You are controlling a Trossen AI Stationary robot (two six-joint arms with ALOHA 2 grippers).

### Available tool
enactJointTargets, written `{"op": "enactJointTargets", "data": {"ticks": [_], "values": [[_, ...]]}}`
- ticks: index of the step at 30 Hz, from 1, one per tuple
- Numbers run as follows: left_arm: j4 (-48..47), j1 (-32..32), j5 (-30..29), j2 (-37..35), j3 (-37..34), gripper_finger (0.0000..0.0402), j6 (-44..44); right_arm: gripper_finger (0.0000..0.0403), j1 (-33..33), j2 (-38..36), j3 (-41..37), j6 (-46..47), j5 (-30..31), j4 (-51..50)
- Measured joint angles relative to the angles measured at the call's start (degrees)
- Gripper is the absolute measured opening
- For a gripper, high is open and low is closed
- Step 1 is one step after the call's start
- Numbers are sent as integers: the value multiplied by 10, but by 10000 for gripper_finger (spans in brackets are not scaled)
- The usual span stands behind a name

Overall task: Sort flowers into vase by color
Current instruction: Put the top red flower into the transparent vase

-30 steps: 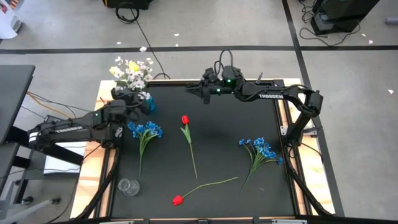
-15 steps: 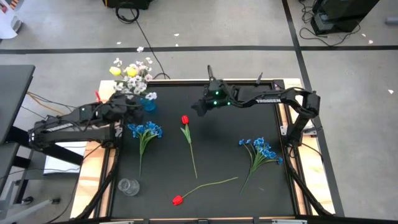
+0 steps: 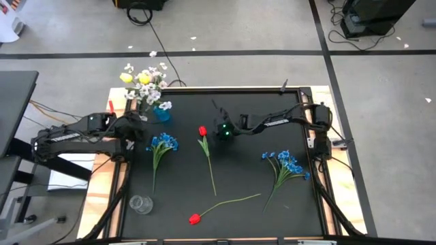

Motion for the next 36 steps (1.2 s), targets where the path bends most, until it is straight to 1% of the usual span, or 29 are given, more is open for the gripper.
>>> {"op": "enactJointTargets", "data": {"ticks": [4,9,11,14,17,22,29,32,34,36], "values": [[29,-31,9,19,0,243,-26,152,21,32,27,18,10,-10],[113,-95,12,64,0,243,-41,151,43,67,78,30,55,-39],[128,-115,5,88,0,243,-44,151,46,80,105,29,84,-75],[134,-134,-2,120,0,243,-53,151,46,102,146,29,142,-154],[136,-145,-3,144,-1,243,-81,151,46,117,180,28,172,-203],[151,-168,-4,162,-1,243,-99,151,46,138,209,-7,168,-215],[178,-182,-12,167,-1,243,-95,149,51,148,219,-12,169,-205],[178,-182,-15,167,-1,243,-76,130,51,148,219,-24,176,-205],[178,-182,-17,167,-1,243,-63,100,51,149,219,-26,180,-206],[179,-182,-19,167,-1,243,-51,59,51,149,219,-30,183,-206]]}}
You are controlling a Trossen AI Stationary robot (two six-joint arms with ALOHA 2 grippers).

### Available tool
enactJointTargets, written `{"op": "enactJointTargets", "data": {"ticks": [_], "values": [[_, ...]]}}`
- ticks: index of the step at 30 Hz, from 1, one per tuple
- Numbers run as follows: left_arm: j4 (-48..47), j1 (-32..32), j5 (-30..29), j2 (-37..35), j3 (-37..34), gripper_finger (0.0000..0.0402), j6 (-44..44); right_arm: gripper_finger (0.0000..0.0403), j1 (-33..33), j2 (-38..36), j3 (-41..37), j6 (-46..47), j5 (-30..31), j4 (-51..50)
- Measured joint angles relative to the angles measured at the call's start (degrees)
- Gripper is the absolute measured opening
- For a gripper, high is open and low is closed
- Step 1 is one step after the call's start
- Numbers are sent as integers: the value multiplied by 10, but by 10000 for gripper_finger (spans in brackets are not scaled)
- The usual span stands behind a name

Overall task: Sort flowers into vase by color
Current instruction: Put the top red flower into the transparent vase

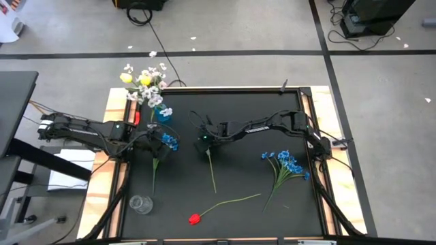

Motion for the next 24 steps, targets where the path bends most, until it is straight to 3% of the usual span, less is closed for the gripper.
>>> {"op": "enactJointTargets", "data": {"ticks": [3,9,15,18,24], "values": [[2,0,-3,0,0,243,17,13,-2,0,0,-3,-2,1],[12,0,-3,0,0,243,41,8,0,-15,-2,38,7,5],[30,-12,1,-2,0,243,13,6,20,-81,-1,18,49,49],[76,-21,-20,-2,0,243,18,5,23,-118,-2,-28,73,81],[262,-17,-43,-2,0,243,130,4,17,-205,-1,-123,70,175]]}}
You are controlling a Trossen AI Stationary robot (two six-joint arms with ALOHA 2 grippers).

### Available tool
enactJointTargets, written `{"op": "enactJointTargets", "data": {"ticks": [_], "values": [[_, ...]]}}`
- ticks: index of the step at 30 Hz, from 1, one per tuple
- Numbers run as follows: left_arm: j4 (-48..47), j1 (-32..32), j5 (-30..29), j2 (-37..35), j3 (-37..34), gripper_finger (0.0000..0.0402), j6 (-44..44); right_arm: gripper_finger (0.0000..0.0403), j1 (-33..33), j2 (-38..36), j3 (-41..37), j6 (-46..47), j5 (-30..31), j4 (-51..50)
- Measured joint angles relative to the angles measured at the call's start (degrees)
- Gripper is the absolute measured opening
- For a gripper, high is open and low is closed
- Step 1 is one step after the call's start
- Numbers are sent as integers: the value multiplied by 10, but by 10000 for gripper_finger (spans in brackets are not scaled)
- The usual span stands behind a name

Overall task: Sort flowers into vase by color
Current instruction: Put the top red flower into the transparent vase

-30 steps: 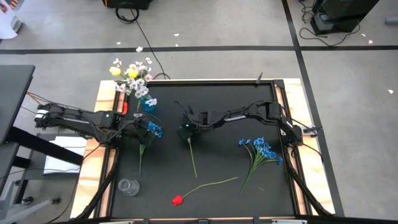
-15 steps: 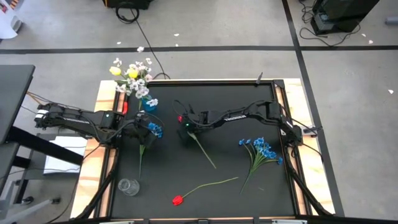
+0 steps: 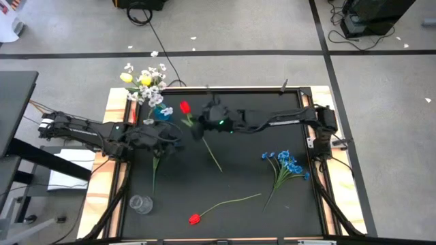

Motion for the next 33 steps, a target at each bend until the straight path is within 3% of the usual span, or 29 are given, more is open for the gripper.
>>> {"op": "enactJointTargets", "data": {"ticks": [7,15,21,25,33], "values": [[203,19,-45,0,0,242,118,3,-4,-84,1,-105,-42,75],[436,27,-32,47,0,242,245,3,-1,-98,1,-145,-166,191],[516,15,-13,73,0,234,259,3,7,-98,1,-169,-181,190],[513,7,-22,73,0,193,258,3,8,-98,1,-169,-201,190],[513,1,-34,73,0,59,260,3,8,-98,1,-169,-216,192]]}}
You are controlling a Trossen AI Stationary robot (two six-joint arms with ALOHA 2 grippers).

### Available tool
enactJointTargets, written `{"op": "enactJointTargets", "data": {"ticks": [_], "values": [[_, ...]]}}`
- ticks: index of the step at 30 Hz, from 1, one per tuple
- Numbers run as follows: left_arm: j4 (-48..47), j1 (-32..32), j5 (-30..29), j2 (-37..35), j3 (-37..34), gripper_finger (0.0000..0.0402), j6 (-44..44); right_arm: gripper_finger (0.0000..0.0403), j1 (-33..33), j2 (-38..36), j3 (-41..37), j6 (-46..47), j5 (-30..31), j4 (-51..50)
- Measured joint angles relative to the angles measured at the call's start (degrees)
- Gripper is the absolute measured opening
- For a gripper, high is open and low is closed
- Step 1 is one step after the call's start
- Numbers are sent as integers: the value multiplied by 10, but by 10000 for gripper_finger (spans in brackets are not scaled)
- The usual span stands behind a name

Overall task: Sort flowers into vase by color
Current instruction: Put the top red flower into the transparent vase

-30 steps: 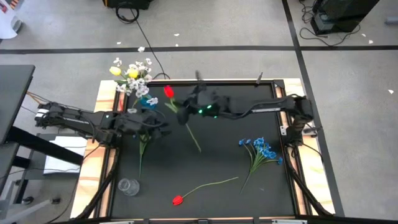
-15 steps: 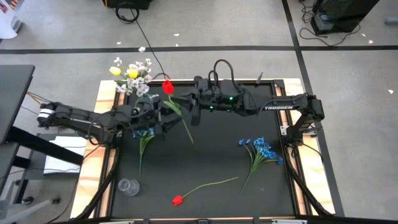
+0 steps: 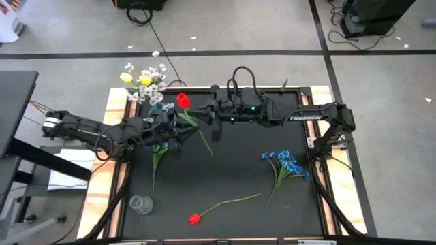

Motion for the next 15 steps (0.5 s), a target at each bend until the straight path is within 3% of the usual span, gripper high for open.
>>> {"op": "enactJointTargets", "data": {"ticks": [3,7,15], "values": [[0,-2,2,0,0,15,17,8,0,0,0,2,-6,0],[-15,-19,-30,0,0,9,67,41,-1,0,0,48,-7,-26],[-267,-97,-145,-3,87,6,62,144,-23,-16,0,75,-7,-130]]}}
